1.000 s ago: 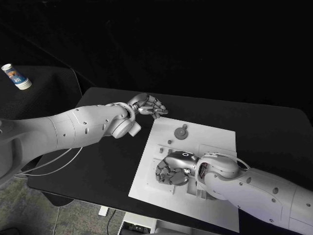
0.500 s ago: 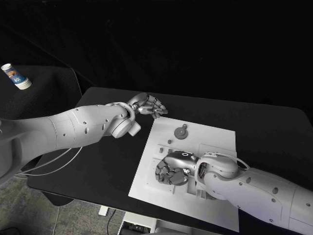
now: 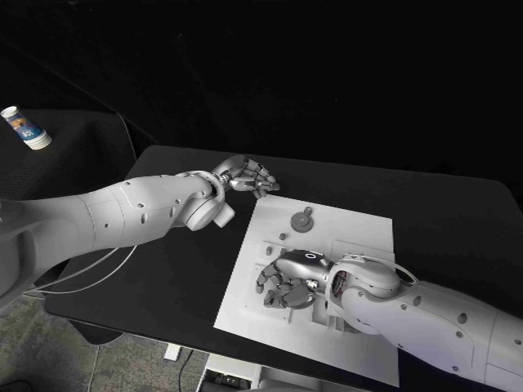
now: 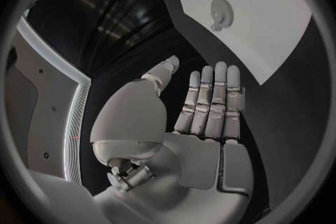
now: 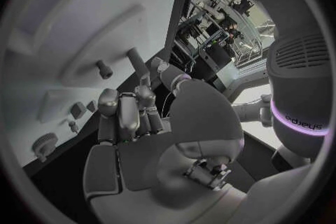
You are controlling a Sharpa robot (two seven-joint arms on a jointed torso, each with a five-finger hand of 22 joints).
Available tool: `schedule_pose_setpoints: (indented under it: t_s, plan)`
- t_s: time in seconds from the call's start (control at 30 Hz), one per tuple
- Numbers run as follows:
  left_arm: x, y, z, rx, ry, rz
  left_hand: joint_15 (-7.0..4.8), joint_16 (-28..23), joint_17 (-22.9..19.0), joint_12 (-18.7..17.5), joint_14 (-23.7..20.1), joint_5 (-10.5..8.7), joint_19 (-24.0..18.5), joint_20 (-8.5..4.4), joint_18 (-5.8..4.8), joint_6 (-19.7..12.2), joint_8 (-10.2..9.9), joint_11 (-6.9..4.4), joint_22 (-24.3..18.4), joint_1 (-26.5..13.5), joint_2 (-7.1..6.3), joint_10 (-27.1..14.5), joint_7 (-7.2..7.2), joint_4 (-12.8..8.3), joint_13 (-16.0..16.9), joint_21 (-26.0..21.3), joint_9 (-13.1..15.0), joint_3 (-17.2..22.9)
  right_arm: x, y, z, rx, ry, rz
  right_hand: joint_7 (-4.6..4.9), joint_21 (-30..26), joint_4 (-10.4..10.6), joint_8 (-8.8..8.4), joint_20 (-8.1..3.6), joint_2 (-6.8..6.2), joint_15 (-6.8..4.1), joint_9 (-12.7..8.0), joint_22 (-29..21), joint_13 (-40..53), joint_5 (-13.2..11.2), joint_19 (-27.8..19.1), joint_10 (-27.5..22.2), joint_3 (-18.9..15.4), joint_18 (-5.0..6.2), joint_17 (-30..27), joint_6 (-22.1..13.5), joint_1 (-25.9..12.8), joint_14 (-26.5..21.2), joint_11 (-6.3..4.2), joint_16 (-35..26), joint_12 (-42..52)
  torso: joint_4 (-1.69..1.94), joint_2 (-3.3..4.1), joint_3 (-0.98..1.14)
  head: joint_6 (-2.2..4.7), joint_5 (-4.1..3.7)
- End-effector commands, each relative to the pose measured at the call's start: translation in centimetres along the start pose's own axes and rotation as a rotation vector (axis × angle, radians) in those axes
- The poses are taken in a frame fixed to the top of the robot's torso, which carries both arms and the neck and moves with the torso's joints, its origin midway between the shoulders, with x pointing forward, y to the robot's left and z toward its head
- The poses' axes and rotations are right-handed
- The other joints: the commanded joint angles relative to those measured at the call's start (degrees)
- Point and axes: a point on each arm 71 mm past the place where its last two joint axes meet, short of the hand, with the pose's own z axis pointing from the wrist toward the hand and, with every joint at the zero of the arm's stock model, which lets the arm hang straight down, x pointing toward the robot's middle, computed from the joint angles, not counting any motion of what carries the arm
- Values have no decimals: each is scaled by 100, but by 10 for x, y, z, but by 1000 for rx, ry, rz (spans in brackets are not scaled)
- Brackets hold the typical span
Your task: Assemble the parts on the task board
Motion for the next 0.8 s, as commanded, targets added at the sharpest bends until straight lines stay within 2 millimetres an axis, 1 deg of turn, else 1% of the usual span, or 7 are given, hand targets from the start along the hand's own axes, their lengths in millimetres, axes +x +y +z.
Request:
schedule_pose_setpoints:
  t_s: [0.03,0.27,0.43,0.57,0.63,0.77,0.8]
  plan:
    - [1,-2,0,10,14,-3,-15,-21,-10,-27,-45,-13,-50,-4,99,15,-14,19,10,28,28,-27,27,19,-10,-23,-4,-3,-2,1,-2,-2,-32,17,277,511,4,-20,-26,-41,5,-7,6,9,-17,9,-49,-46,84,-7,-336,2,-44,11,4,-8,-2,1,3,4,-7]
    - [0,-1,0,8,12,-2,-14,-22,-11,-28,-45,-13,-50,-4,99,15,-14,20,10,29,28,-27,24,19,-10,-24,-4,-2,-5,3,-15,-6,-64,68,277,512,7,-21,-26,-42,5,-8,7,9,-18,10,-51,-53,83,-7,-345,-3,-46,12,5,-7,-5,-1,5,9,-23]
    - [-2,0,-1,6,8,-2,-14,-23,-11,-30,-46,-13,-51,-4,99,15,-14,20,10,29,29,-28,22,19,-10,-24,-4,-2,-23,-3,-32,17,-133,156,288,521,43,11,-24,-38,9,-1,11,13,-20,21,-59,-101,80,-5,-334,-64,-51,19,14,2,-14,-4,6,51,-69]
    - [-4,1,-2,3,-1,-3,-14,-24,-12,-32,-46,-14,-52,-4,98,11,-17,20,10,29,27,-28,21,19,-10,-25,-5,-3,-44,-18,-53,54,-197,280,297,529,75,60,-24,-27,12,15,15,18,-18,32,-64,-151,79,-3,-281,-133,-53,23,25,14,-22,-5,10,79,-110]
    - [-5,2,-3,2,-4,-3,-13,-27,-15,-37,-47,-15,-54,-4,97,-9,-28,21,11,28,20,-30,26,19,-10,-27,-10,-6,-59,-31,-69,88,-239,319,303,532,100,95,-24,-1,14,28,17,20,-12,38,-69,-183,78,-4,-236,-187,-56,24,30,22,-22,-4,10,112,-157]
    - [-6,2,-4,2,-9,-4,-13,-27,-15,-38,-47,-16,-54,-4,97,-12,-30,21,12,28,19,-30,27,19,-10,-28,-10,-7,-78,-51,-94,154,-288,299,310,532,111,138,-25,26,15,46,17,21,-7,40,-74,-199,80,-5,-168,-214,-60,23,32,28,-24,-3,14,150,-218]
    - [-7,2,-4,2,-10,-4,-13,-27,-15,-38,-47,-16,-54,-4,97,-13,-30,21,12,28,19,-30,27,19,-10,-28,-11,-7,-79,-52,-97,160,-290,297,311,532,111,144,-25,29,15,48,17,21,-6,41,-75,-201,81,-6,-158,-216,-60,22,33,28,-25,-3,15,153,-225]
